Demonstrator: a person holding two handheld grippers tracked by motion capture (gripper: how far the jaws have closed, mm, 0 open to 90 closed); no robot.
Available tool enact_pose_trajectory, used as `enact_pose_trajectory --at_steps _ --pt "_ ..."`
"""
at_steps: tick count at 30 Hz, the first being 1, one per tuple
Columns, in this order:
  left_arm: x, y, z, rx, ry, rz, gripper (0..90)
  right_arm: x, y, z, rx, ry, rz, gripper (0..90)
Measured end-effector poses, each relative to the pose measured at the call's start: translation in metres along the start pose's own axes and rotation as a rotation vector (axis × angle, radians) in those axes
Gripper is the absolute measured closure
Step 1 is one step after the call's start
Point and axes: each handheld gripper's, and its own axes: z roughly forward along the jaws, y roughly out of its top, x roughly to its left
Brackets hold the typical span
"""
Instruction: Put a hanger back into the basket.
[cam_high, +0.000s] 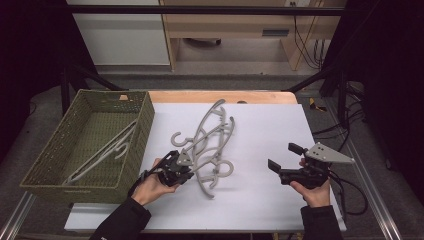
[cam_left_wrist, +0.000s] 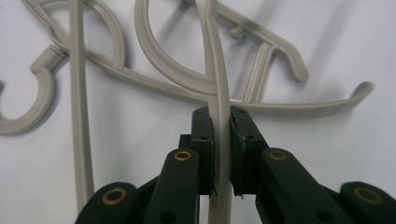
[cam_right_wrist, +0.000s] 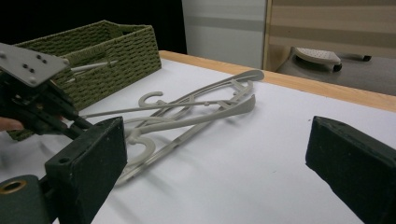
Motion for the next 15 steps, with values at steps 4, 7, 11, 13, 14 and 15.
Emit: enact_pose_trajectory --at_steps 4,7,11,13,14,15 --pt "-0.003 0.001 -0.015 -0.038 -0.001 -0.009 81.5 0.0 0.0 0.0 0.003 0.003 -0.001 5.5" --pt "-0.005 0.002 -0.024 -0.075 0.003 -0.018 81.5 0.001 0.0 0.001 0.005 0.005 0.0 5.5" --pt "-0.006 0.005 -0.036 -0.119 0.013 -0.021 81.6 0.0 0.0 0.0 0.002 0.003 -0.001 5.5" --pt "-0.007 0.006 -0.044 -0.151 0.009 -0.028 81.6 0.0 0.0 0.0 0.001 0.003 -0.001 5.5" --pt "-0.007 0.007 -0.049 -0.167 0.012 -0.034 81.6 0.0 0.0 0.0 0.0 0.003 -0.001 5.5" --pt "-0.007 0.007 -0.054 -0.18 0.014 -0.039 81.6 0.0 0.0 0.0 0.001 0.004 0.001 5.5"
